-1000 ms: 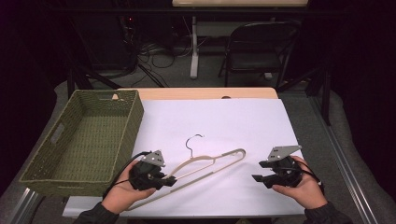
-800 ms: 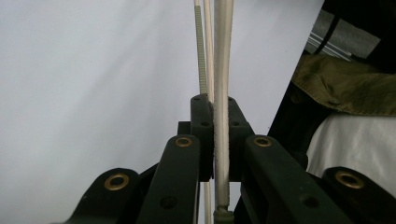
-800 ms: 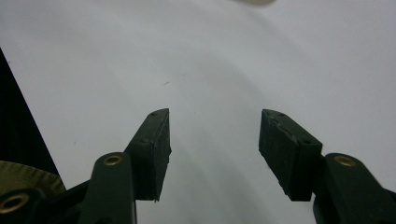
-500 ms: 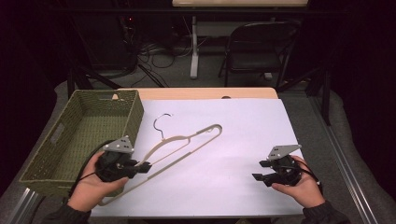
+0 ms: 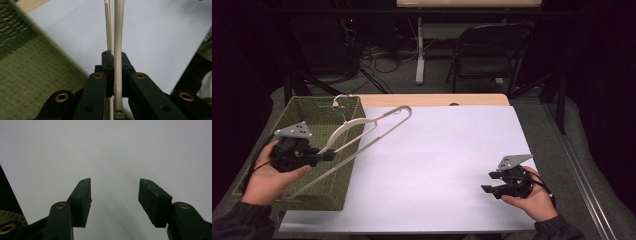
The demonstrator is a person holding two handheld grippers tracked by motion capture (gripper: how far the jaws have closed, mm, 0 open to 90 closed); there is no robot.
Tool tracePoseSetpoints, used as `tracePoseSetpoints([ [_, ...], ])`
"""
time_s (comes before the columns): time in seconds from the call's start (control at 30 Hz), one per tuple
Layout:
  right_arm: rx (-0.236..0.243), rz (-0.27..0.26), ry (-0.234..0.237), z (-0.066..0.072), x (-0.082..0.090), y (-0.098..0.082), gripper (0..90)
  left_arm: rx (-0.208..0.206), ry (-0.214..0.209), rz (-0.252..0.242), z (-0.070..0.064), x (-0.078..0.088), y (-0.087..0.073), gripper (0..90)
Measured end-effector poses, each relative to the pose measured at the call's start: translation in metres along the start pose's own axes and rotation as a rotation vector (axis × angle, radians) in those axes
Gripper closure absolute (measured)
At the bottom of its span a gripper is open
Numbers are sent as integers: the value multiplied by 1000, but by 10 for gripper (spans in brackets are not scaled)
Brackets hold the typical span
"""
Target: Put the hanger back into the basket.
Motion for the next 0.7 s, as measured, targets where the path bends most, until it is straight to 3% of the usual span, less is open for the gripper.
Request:
tracePoseSetpoints([
  [0.2, -1, -7, -3, -1, -1, 1, 438, -5, 17, -6, 41, 0, -12, 870],
  [0.3, -6, -21, -2, -2, -3, 0, 439, 16, 25, -13, 59, -1, -19, 870],
  [0.4, -9, -2, -2, -2, -2, -1, 440, 33, 37, -5, 76, 1, -27, 870],
  [0.7, -17, -8, 1, -2, -7, -2, 441, 88, 103, -11, 120, 16, -50, 870],
])
Point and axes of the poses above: each handheld gripper's, and its own axes: x roughly backward along the jaws, y roughly out of its top, z roughly to its left, the point moved 7 cm from there along -x, roughly forward along the jaws, and after that the axes turned 14 degrees about y, right-handed, at the moved point
